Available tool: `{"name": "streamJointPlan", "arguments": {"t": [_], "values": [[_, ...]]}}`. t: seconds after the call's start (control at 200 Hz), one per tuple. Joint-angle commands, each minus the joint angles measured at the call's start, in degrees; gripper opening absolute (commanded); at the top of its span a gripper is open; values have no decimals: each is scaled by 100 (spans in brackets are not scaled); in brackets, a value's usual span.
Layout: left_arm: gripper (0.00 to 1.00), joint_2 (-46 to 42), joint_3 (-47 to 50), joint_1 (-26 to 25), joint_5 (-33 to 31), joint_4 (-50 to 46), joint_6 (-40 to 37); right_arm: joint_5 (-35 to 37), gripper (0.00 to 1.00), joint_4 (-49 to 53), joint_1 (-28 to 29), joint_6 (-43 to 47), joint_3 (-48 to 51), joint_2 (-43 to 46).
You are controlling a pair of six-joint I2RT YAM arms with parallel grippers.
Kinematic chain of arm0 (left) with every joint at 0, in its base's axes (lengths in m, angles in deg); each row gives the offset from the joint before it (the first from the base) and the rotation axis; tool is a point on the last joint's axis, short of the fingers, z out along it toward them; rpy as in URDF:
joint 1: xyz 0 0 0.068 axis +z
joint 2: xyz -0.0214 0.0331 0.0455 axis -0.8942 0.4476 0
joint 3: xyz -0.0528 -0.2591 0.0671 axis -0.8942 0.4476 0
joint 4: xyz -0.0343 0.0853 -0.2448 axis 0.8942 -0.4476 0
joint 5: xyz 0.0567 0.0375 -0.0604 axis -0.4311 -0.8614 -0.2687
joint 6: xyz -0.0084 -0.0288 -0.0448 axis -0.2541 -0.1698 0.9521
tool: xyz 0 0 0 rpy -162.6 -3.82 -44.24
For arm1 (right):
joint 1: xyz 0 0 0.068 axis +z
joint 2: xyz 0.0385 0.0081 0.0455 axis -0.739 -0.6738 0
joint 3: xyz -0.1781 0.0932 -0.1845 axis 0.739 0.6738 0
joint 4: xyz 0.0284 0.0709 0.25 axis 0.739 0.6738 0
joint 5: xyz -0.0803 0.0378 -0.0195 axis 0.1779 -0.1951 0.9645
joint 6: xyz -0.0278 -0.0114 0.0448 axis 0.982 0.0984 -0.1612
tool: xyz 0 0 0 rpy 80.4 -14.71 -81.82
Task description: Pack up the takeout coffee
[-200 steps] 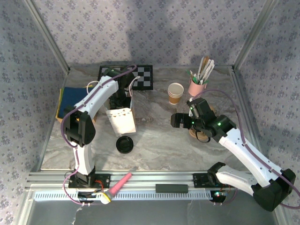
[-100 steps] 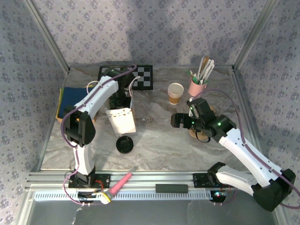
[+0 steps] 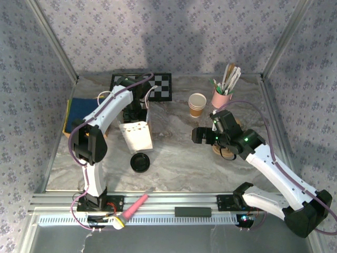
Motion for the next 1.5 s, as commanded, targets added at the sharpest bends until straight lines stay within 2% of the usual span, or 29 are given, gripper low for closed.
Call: {"name": "streamJointPlan", "arguments": {"t": [0.0, 1.494], "values": [[55, -103, 82, 23, 39, -155, -60, 112, 100, 48, 43, -73, -79, 8], [54, -196, 191, -17, 42, -99, -4, 76, 100, 26, 41, -73, -84, -24]]}}
